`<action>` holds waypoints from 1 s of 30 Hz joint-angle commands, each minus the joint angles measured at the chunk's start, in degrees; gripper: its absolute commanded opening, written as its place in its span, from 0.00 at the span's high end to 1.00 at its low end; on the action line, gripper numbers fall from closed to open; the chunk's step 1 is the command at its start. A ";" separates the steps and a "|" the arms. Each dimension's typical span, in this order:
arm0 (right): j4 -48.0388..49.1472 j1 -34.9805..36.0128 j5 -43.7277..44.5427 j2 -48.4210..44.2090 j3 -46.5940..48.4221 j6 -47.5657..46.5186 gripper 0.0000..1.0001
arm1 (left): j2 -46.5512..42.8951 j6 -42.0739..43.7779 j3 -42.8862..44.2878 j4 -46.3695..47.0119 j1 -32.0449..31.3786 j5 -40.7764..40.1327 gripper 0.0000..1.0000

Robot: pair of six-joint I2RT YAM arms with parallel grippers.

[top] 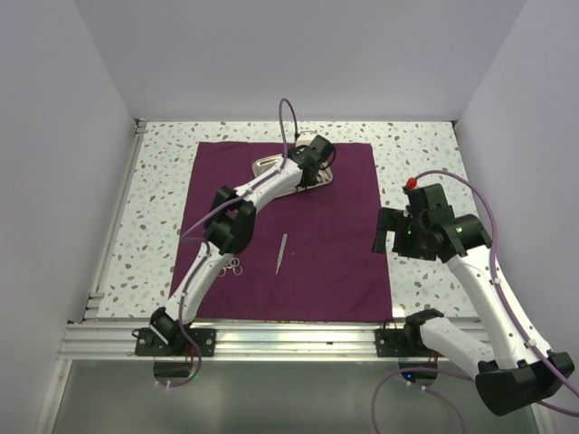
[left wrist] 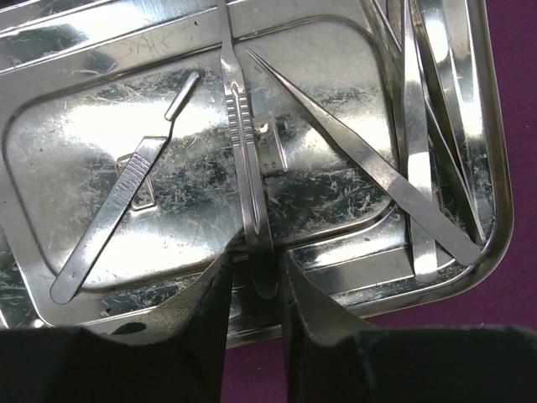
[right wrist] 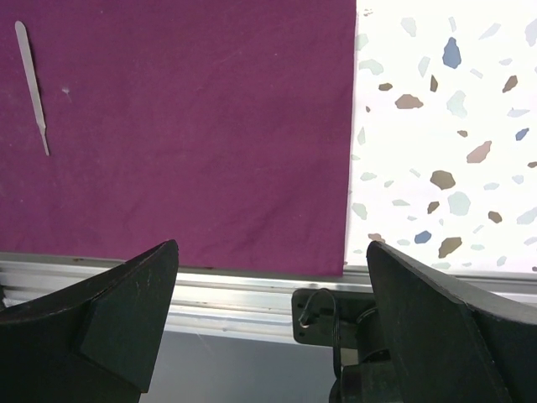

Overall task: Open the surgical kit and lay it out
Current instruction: Pick up the medical item from the container.

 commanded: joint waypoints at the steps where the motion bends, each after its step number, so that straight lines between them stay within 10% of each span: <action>1: 0.35 1.06 -0.40 0.26 1.78 -1.79 0.02 | 4.66 -0.88 -3.89 -7.35 0.86 1.25 0.69; 12: 0.70 2.21 -0.14 1.05 1.87 -2.15 0.01 | 4.85 0.79 -5.47 -2.96 0.95 7.41 1.00; 30: 1.67 2.47 -1.98 0.00 1.96 -1.53 0.02 | -13.61 4.57 -10.04 0.47 2.45 5.47 1.00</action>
